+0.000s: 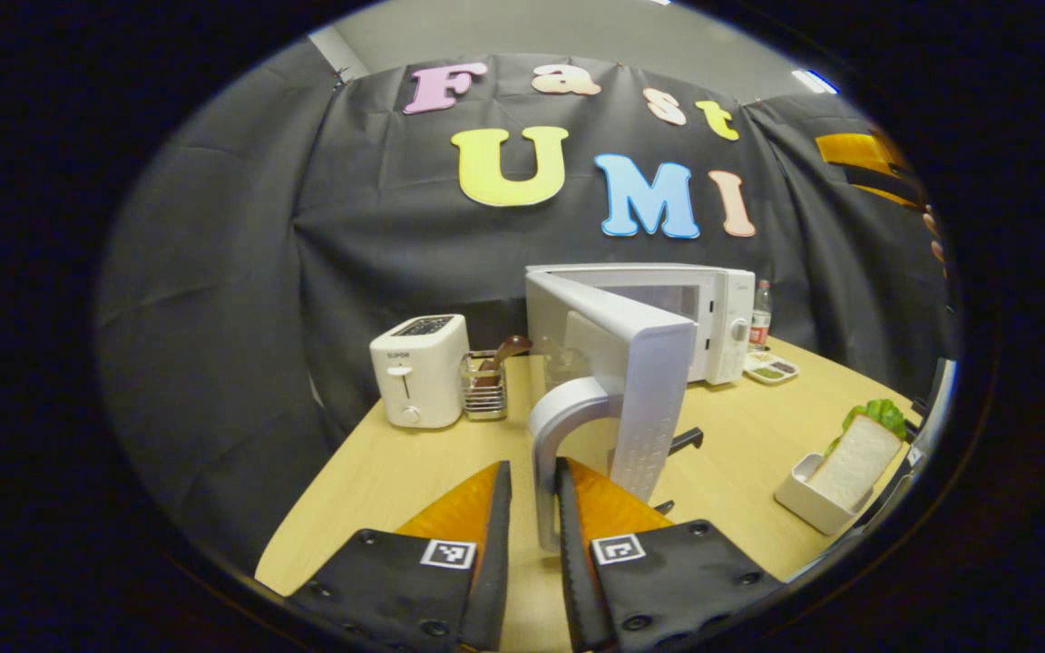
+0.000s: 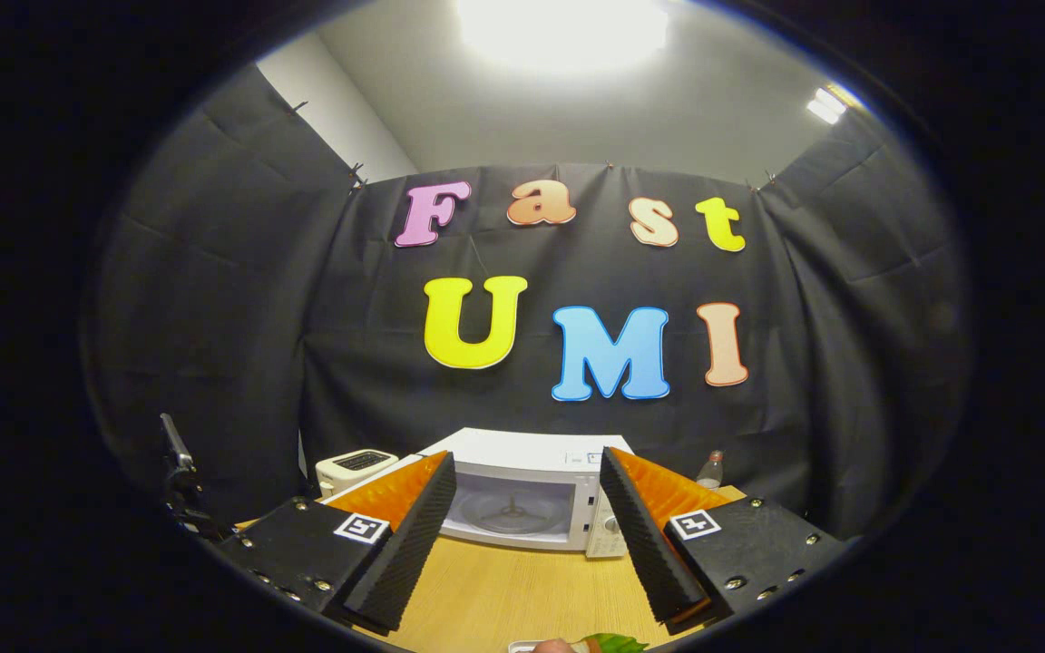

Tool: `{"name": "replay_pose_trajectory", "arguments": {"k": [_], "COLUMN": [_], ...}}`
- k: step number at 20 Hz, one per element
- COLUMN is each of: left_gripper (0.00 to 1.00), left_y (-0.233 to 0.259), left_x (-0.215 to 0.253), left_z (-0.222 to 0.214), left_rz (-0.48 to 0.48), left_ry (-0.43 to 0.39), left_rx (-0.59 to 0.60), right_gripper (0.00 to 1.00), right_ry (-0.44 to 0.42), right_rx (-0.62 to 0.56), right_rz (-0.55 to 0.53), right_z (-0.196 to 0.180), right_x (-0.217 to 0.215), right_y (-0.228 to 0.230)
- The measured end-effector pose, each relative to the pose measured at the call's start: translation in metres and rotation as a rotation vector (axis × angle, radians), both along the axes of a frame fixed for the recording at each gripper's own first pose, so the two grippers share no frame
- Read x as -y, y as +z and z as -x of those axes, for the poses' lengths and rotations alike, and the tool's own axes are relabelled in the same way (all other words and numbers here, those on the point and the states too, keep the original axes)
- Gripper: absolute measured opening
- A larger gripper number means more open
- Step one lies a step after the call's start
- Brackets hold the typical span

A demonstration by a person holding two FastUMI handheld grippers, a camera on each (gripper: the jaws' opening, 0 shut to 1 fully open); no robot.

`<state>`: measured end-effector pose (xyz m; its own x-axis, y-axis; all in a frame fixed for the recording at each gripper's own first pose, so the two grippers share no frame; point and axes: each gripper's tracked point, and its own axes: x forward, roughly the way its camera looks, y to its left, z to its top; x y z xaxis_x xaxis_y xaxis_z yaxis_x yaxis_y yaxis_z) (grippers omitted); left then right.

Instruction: Open the microwave oven with the left hand, put the food in, and close the microwave oven.

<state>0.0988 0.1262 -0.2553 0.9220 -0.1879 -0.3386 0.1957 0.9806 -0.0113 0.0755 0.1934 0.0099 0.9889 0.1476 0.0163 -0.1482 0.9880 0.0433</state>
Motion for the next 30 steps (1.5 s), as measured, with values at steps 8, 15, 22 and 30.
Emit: {"name": "replay_pose_trajectory", "arguments": {"k": [8, 15, 22, 30], "left_gripper": [0.98, 1.0, 1.0, 1.0], "left_y": [0.093, 0.154, 0.188, 0.206], "left_x": [-0.018, 0.02, 0.05, 0.063], "left_z": [0.046, 0.069, 0.081, 0.093], "left_rz": [-0.009, 0.011, 0.003, -0.008], "left_ry": [0.179, 0.242, 0.261, 0.303], "left_rx": [0.128, 0.21, 0.269, 0.297], "right_gripper": [0.96, 0.97, 0.97, 0.99], "right_ry": [0.075, 0.188, 0.28, 0.329], "right_rx": [-0.108, -0.313, -0.553, -0.782], "right_rz": [-0.042, -0.088, -0.114, -0.176], "right_z": [-0.008, -0.009, 0.007, 0.025], "right_x": [0.046, 0.071, 0.083, 0.087], "right_y": [-0.024, -0.08, -0.152, -0.216]}}
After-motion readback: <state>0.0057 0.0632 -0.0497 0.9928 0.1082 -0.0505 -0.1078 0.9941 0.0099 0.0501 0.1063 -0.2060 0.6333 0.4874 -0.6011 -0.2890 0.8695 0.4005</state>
